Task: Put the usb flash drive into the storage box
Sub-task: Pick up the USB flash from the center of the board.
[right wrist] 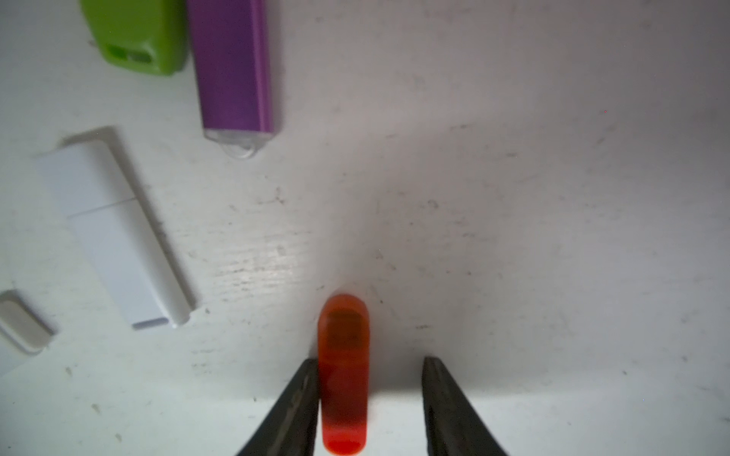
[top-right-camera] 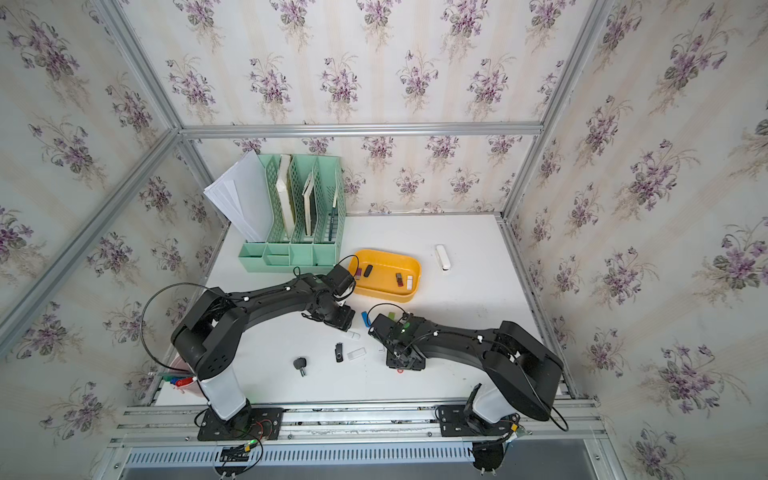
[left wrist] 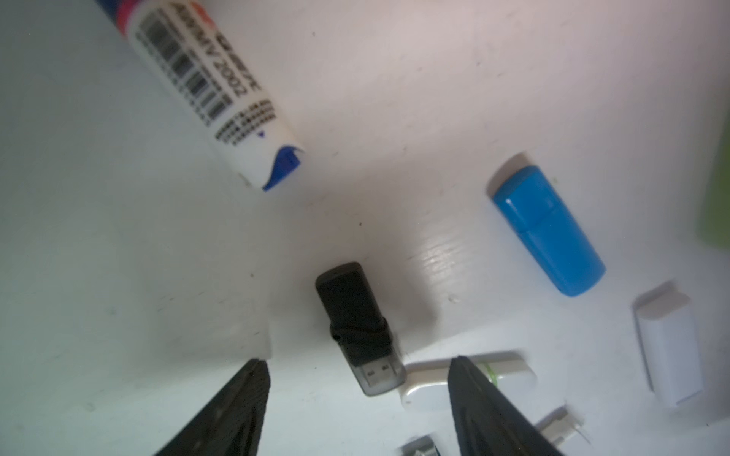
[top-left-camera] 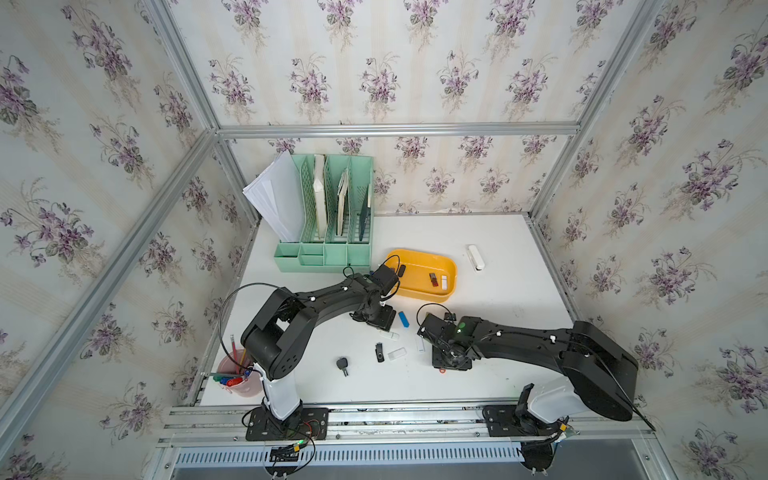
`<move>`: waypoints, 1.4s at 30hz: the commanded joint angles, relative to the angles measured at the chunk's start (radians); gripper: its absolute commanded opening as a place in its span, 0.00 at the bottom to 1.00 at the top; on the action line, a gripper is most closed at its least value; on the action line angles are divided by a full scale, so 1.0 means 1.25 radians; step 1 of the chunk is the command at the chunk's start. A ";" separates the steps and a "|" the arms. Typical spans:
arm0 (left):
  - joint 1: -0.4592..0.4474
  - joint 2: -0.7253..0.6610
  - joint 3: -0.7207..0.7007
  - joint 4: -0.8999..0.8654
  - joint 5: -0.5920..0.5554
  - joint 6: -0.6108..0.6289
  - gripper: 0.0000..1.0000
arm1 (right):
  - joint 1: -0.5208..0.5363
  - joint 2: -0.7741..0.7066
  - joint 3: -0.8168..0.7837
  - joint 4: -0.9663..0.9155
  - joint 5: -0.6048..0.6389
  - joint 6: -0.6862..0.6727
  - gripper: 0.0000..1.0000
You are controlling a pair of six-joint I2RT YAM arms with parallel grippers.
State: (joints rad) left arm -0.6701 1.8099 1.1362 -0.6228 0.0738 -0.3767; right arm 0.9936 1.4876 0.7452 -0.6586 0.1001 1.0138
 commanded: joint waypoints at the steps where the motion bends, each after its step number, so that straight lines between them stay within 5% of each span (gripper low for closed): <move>1: -0.001 0.004 -0.008 0.022 -0.046 -0.039 0.76 | 0.000 0.002 -0.007 -0.005 -0.002 0.003 0.44; 12: -0.003 0.040 0.009 0.021 -0.070 -0.086 0.76 | 0.000 0.008 -0.025 0.016 -0.019 0.000 0.35; 23: -0.003 0.050 0.010 0.013 -0.053 -0.104 0.50 | 0.000 0.016 -0.015 0.010 -0.022 -0.012 0.25; 42: -0.006 0.049 -0.014 0.012 -0.053 -0.107 0.30 | 0.000 -0.010 -0.019 0.006 -0.019 -0.012 0.13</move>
State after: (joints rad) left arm -0.6765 1.8530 1.1332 -0.5579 -0.0311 -0.5011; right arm 0.9936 1.4738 0.7303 -0.6392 0.0994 0.9951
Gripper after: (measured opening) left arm 0.299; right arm 0.215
